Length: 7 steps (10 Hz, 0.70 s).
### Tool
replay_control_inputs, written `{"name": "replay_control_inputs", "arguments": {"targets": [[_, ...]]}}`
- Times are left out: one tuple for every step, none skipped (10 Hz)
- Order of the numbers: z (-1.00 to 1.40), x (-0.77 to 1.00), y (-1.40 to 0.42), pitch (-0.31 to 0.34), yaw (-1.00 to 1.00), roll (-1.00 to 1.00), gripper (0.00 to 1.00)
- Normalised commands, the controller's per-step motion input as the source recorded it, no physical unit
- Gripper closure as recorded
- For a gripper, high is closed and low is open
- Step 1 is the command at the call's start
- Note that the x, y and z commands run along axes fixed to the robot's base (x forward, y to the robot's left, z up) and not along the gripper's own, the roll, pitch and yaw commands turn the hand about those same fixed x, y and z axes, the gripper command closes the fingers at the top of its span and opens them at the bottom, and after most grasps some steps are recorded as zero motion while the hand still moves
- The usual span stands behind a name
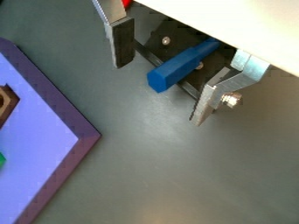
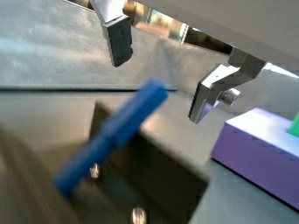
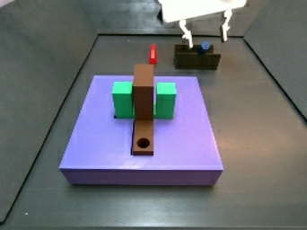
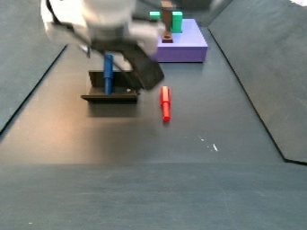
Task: Pick up the blue object. Move up. Place the blue object on the fixture. Regrasp the blue object. Move to above the board. Insert the blue object.
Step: Regrasp the blue object.
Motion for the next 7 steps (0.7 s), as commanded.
{"name": "replay_control_inputs", "arguments": {"targets": [[0.36,0.23,-0.16,0.000,0.14,1.00,0.00],[0.29,0.28,-0.07,0.000,0.17,1.00,0.00],[0.22,0.24,-0.01,0.000,0.18,1.00,0.00],[0.17,0.12,0.00,0.023,0.12,1.00,0.00],[0.01,0.00,0.08,0.037,0.01,1.00,0.00],[0.00,0.00,0.09,0.060,0.00,1.00,0.00],[0.01,-0.02,0.08,0.140,0.00,1.00,0.00]]}}
